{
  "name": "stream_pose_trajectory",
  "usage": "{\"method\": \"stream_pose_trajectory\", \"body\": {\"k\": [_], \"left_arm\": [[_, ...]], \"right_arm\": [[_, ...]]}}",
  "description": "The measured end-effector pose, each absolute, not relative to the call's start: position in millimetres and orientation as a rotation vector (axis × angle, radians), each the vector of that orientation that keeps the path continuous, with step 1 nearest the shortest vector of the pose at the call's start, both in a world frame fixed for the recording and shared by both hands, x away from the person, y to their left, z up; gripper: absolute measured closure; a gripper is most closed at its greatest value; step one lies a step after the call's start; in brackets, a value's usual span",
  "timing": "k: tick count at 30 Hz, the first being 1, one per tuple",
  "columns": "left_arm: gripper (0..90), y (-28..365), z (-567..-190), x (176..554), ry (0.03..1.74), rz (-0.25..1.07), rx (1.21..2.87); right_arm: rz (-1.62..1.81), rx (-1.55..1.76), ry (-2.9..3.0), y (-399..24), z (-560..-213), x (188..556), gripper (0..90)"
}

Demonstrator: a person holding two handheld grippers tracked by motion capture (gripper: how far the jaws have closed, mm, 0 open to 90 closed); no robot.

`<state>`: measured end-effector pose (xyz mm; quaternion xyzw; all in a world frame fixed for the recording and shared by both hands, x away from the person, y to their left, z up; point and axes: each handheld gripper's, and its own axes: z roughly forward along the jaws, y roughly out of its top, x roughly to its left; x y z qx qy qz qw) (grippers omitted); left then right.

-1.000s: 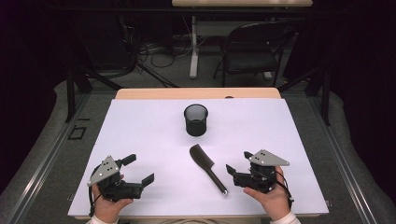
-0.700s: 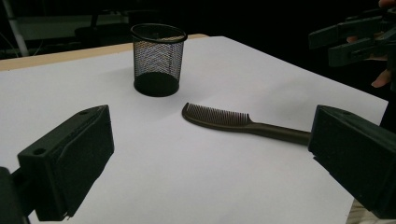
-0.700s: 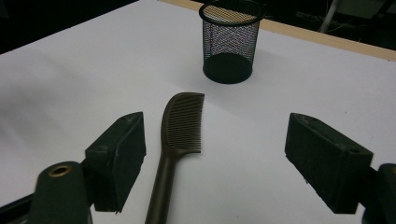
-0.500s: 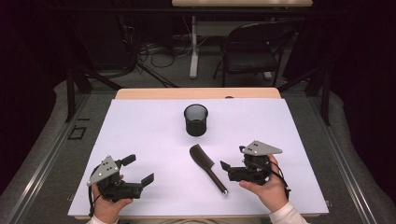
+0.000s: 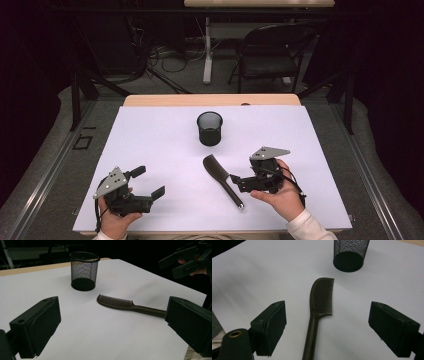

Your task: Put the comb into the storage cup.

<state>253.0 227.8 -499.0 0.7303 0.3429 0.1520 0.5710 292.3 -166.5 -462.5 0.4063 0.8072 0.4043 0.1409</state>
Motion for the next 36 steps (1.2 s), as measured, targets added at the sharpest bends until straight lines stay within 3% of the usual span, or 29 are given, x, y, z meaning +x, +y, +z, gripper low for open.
{"method": "stream_pose_trajectory", "body": {"k": [36], "left_arm": [[0.3, 226.8, -501.4, 254.5, 0.804, 0.324, 1.725]], "right_arm": [[0.848, 1.211, 2.534, -135.1, -471.5, 320.4, 17.8]]}}
